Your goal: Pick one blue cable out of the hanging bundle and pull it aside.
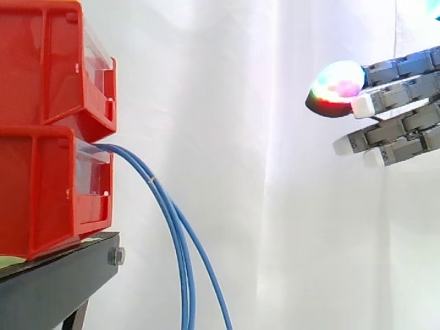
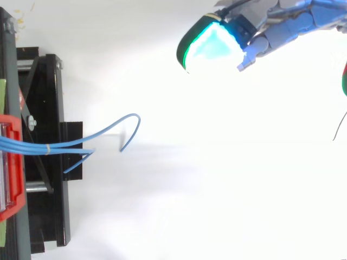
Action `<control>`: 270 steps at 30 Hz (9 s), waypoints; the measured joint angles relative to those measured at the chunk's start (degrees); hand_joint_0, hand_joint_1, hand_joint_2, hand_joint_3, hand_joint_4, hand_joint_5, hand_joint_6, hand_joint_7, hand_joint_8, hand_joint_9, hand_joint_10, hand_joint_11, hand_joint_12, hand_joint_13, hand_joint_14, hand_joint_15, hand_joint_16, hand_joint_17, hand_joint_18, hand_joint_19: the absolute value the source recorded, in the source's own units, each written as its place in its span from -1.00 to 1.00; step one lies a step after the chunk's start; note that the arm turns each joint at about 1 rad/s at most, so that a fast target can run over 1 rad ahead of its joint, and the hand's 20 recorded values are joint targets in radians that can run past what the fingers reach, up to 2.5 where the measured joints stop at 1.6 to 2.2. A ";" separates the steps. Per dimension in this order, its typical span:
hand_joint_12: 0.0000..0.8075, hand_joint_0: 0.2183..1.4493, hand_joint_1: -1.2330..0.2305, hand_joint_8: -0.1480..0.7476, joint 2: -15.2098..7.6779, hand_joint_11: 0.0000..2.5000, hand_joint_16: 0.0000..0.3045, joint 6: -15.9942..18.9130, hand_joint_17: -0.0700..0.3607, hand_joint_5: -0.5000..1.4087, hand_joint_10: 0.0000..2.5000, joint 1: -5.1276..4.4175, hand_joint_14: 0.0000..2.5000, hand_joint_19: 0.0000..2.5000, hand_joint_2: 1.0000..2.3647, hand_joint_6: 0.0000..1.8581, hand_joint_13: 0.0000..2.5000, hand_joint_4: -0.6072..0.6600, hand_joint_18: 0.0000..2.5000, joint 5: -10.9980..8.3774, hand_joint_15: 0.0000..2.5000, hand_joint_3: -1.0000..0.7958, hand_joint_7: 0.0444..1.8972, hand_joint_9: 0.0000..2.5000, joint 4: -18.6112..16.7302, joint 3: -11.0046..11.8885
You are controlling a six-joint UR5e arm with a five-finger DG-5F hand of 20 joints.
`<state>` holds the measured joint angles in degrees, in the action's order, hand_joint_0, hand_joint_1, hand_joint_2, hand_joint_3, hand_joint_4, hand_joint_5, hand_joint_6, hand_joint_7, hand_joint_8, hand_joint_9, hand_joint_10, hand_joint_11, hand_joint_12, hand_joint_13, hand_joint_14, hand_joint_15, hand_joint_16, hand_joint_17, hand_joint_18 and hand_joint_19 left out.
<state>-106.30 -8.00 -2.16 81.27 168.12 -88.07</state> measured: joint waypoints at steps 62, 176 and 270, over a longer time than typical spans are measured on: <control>-0.17 -0.59 0.04 -0.16 -20.38 -0.93 -0.67 0.88 -0.15 -0.68 -1.00 -3.48 -1.00 -0.86 -1.00 -0.46 -0.90 0.28 -0.94 -10.68 -0.98 -0.44 -0.25 -0.64 -30.48 0.59; -0.11 -0.51 -0.22 -0.06 -28.07 -0.69 -0.68 6.80 -0.16 -0.60 -0.99 -4.03 -0.99 -0.73 -0.99 -0.34 -0.64 0.22 -0.67 -6.34 -0.85 -0.38 0.09 -0.40 -17.38 17.86; -0.11 -0.50 -0.20 -0.05 -37.75 -0.64 -0.67 11.02 -0.16 -0.62 -0.99 -7.26 -0.99 -0.68 -0.99 -0.28 -0.59 0.16 -0.63 -11.04 -0.79 -0.37 0.03 -0.38 -32.02 21.16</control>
<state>-144.05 3.03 -9.42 70.23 136.11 -66.91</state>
